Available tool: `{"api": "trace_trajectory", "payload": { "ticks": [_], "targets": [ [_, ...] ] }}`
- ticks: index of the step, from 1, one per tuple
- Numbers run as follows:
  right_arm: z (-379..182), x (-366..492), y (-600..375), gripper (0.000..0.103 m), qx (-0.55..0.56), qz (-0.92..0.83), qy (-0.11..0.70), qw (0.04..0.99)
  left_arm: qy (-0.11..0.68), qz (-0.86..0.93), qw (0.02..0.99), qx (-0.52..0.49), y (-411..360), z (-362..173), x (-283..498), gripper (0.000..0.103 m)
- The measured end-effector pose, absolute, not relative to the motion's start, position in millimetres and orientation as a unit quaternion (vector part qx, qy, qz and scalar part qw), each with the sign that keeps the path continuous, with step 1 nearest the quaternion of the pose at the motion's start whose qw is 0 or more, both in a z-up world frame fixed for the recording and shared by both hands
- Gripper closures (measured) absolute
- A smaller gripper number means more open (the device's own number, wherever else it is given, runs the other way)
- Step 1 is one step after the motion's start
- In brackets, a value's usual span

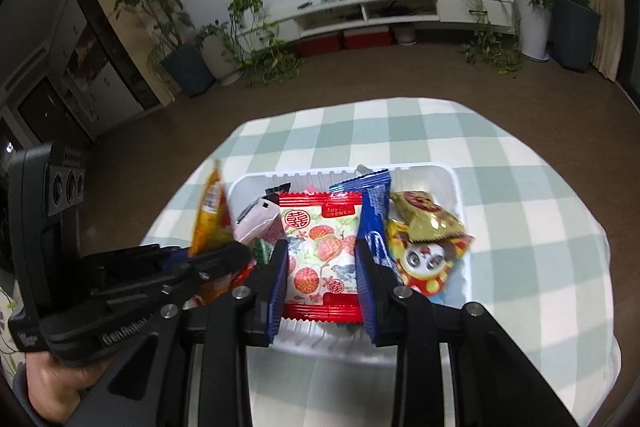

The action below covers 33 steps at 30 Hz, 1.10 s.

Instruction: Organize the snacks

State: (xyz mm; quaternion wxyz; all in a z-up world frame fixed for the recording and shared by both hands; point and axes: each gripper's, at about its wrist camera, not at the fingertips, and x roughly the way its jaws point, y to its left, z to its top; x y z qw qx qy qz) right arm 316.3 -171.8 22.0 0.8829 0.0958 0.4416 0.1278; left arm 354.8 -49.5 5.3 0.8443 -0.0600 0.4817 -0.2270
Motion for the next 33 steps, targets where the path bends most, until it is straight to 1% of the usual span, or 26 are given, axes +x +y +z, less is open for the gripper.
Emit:
{"api": "trace_trajectory", "payload": {
  "ticks": [8,13,24,33],
  "targets": [
    [-12.1,347.4,-160.7,0.069,0.08,0.125,0.468,0.871,0.502,-0.212,0.836,-0.064,-52.9,-31.7,376.1,0.091],
    [-22.8,356.1,-160.2,0.069,0.076,0.121,0.472,0.87,0.506,-0.206,0.835,-0.067,-50.6,-42.3,383.8,0.09],
    [-24.3,357.7,-155.8,0.066,0.063,0.12,0.471,0.871,0.515,-0.195,0.829,-0.099,-41.5,-39.6,375.9,0.088],
    [-17.8,351.2,-157.6,0.066,0.061,0.113,0.467,0.875,0.514,-0.196,0.827,-0.116,-38.7,-36.1,371.9,0.079]
  ]
}}
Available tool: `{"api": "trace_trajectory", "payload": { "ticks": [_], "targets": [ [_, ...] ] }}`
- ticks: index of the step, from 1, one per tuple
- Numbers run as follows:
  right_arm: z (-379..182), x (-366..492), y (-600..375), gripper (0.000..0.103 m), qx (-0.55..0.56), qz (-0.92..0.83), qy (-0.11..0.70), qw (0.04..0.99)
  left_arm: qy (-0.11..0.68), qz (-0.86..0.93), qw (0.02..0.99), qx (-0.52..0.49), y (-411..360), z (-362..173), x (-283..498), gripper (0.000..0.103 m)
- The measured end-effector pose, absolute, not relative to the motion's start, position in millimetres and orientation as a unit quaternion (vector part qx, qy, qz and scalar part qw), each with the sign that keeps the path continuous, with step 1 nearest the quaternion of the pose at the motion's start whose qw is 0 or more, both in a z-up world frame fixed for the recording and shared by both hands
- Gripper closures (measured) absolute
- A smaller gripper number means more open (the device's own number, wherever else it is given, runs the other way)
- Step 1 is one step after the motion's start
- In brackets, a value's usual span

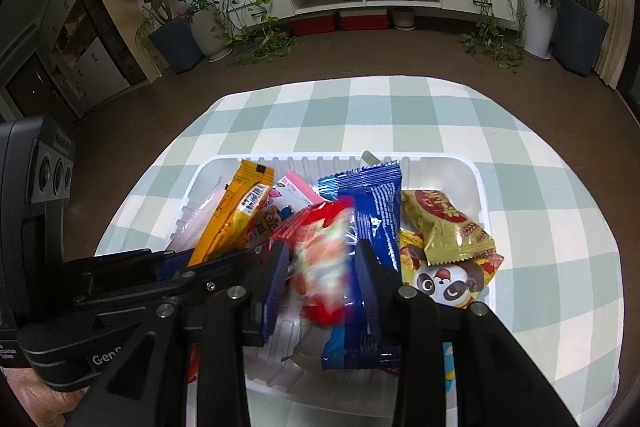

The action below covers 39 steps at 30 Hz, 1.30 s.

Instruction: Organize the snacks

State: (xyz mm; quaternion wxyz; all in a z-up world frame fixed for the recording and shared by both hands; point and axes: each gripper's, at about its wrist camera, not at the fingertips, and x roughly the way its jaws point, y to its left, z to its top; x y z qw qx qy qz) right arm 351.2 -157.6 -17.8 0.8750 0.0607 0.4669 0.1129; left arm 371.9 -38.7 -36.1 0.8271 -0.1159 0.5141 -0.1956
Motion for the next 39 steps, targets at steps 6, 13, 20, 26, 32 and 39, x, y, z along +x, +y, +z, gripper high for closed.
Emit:
{"api": "trace_trajectory", "payload": {
  "ticks": [6,13,20,26,32,39],
  "targets": [
    [-9.5,345.3,-161.8,0.066,0.062,0.108,0.458,0.88,0.509,-0.184,0.833,-0.119,-35.9,-30.6,367.7,0.057],
    [6.6,331.6,-167.0,0.062,0.061,0.103,0.44,0.89,0.5,-0.183,0.837,-0.126,-33.1,-21.9,355.9,0.039],
    [29.2,302.5,-180.1,0.039,0.083,0.094,0.407,0.905,0.467,-0.197,0.851,-0.137,-29.5,7.5,328.4,0.021],
    [67.9,258.1,-193.1,0.014,0.118,0.099,0.332,0.93,0.367,-0.211,0.895,-0.142,-8.6,63.3,277.3,0.0],
    [119.7,195.2,-194.5,0.001,0.122,0.098,0.219,0.963,0.196,-0.206,0.953,-0.105,18.9,142.2,188.4,0.0],
    [185.8,85.0,-188.0,0.0,0.092,0.093,0.012,0.991,0.088,-0.12,0.984,-0.093,38.8,194.8,84.3,0.0]
  ]
}}
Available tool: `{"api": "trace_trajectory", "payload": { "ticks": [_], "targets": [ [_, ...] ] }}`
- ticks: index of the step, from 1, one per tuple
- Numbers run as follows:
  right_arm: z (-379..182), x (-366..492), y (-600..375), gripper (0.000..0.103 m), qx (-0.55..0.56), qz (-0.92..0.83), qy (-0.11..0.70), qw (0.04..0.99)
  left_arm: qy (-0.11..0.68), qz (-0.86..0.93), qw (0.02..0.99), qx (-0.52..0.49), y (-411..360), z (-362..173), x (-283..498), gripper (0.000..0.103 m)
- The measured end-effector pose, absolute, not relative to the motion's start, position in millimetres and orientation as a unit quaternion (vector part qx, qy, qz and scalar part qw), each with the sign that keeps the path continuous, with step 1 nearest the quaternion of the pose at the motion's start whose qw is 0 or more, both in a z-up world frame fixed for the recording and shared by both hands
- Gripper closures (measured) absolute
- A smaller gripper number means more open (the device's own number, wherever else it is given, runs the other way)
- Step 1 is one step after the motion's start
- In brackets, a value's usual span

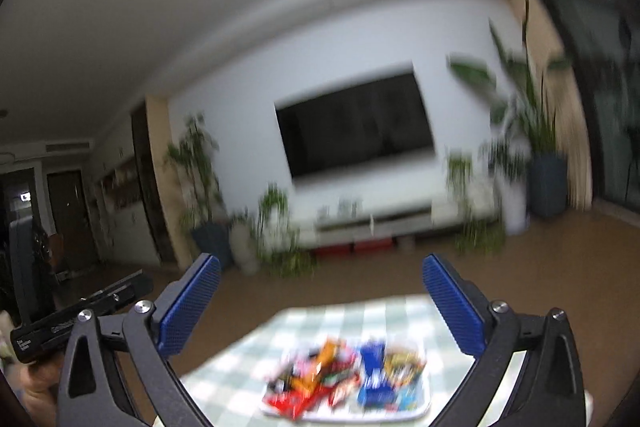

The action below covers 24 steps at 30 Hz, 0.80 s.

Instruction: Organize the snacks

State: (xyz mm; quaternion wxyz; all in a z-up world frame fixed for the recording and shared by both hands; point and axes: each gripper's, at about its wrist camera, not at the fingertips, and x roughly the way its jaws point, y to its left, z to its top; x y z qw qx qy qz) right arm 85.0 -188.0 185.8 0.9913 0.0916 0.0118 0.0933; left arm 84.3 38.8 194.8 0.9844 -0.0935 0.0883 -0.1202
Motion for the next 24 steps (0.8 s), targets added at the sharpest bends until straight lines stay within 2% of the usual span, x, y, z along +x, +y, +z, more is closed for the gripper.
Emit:
{"api": "trace_trajectory", "payload": {
  "ticks": [4,7,15,18,24],
  "targets": [
    [207.0,25.8,-177.6,0.0,0.045,0.068,-0.074,0.994,0.084,-0.105,0.986,-0.095,41.7,197.1,38.2,0.0],
    [210.0,2.3,-171.4,0.0,0.026,0.056,-0.083,0.995,0.103,-0.076,0.988,-0.087,37.1,185.1,10.8,0.0],
    [155.1,-23.7,-169.9,0.0,0.053,0.057,0.02,0.997,0.239,-0.001,0.971,-0.016,1.2,111.1,-16.0,0.0],
    [130.0,-25.3,-169.6,0.0,0.056,0.049,0.061,0.995,0.287,0.001,0.958,-0.015,-10.2,75.0,-19.6,0.0],
    [75.0,-18.8,-176.0,0.0,0.056,0.008,0.163,0.985,0.332,-0.014,0.943,-0.034,-16.9,24.7,-24.7,0.0]
  ]
}}
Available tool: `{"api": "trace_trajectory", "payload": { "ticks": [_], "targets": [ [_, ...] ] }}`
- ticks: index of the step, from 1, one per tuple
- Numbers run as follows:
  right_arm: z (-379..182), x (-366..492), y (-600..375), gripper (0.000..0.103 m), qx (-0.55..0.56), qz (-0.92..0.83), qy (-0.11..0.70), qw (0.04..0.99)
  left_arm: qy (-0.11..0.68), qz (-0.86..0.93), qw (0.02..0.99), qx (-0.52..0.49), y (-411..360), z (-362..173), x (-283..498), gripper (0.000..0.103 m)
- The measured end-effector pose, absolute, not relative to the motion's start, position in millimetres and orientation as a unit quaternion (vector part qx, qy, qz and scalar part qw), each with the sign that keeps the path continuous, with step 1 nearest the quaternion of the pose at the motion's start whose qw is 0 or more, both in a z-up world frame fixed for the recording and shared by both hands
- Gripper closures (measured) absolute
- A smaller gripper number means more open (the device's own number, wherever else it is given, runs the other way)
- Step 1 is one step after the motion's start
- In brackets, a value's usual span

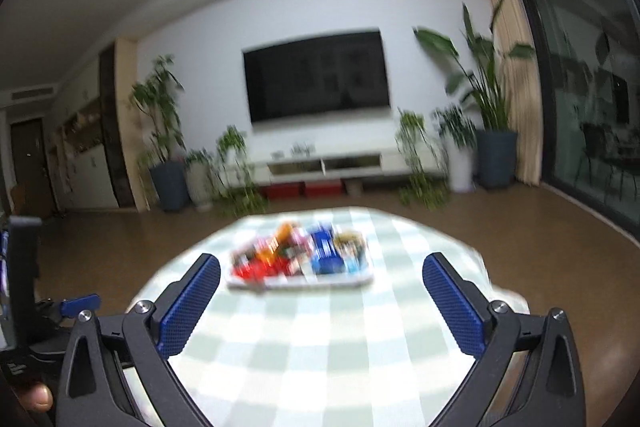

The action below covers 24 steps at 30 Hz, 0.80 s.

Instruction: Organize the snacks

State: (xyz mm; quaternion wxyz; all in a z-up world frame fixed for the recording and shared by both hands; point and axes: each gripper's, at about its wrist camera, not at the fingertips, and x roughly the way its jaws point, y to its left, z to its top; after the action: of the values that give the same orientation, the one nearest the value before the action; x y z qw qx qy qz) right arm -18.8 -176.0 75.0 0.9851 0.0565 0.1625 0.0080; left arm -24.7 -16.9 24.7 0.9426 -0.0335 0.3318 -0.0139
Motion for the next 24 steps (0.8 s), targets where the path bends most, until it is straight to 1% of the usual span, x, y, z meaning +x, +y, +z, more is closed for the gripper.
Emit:
{"api": "trace_trajectory", "payload": {
  "ticks": [3,9,14,24],
  "targets": [
    [54.6,-19.3,-183.9,0.0,0.069,-0.008,0.199,0.978,0.341,0.0,0.94,-0.029,-18.0,9.0,-15.9,0.0],
    [16.9,-15.4,-183.5,0.0,0.074,-0.024,0.263,0.962,0.359,0.015,0.933,-0.018,-17.6,-1.5,-6.2,0.0],
    [3.6,-13.7,-175.4,0.0,0.064,-0.02,0.282,0.957,0.37,0.006,0.929,-0.021,-16.2,-6.9,-1.3,0.0],
    [-4.9,-8.6,-159.8,0.0,0.05,-0.004,0.305,0.951,0.381,0.004,0.924,-0.02,-15.7,-18.7,2.5,0.0]
  ]
}}
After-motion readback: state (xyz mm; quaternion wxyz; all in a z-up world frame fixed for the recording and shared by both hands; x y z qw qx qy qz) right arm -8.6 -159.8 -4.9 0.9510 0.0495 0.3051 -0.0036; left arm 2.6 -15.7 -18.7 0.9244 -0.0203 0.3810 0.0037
